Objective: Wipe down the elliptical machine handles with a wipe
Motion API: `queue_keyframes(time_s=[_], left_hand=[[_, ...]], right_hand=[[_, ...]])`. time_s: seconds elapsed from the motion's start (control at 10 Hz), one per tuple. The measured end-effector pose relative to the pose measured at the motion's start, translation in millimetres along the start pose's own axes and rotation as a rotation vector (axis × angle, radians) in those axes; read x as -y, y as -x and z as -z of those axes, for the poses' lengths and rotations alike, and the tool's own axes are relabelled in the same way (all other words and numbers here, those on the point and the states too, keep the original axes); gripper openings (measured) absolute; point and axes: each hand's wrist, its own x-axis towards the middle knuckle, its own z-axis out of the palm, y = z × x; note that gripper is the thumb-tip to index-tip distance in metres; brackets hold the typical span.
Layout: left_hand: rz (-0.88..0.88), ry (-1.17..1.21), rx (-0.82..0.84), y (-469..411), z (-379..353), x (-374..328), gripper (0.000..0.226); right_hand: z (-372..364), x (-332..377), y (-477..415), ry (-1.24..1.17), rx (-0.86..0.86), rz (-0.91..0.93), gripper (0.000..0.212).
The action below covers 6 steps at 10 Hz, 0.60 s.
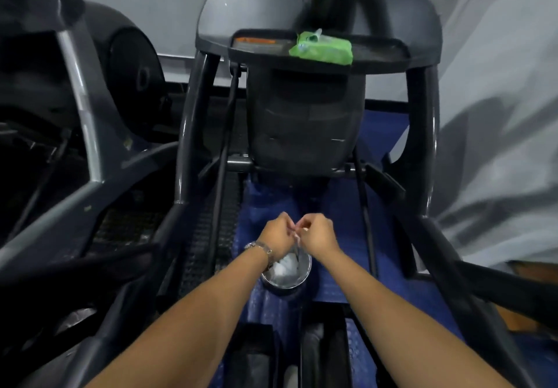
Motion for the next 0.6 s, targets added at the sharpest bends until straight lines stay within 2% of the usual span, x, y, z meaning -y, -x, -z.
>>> queue_keyframes(time_s=[0.1,0.2,0.5,0.6], left_hand=[[0.001,-0.203,0.066,-22.4,-18.9,20.8,0.013],[0.004,-0.371,0.108,-44.7,-35.1,41.4,0.021],[-0.009,-0.5,0.121,-81.7,-49.6,71.2,0.028],[0.0,-0.493,0.091,-86.7,-47.4,70.4,0.025]], right_hand=[[-22.2,-29.8,-21.8,0.234,0.108,0.026,0.027],[-41.3,-50.9,-39.3,0.413,0.208,0.081,0.024],[-77.6,-76.3,-80.3,0.554,0.281,0.119,0.04],[-78.4,-75.6,-86.0,0.548,0.252,0.104,0.036]])
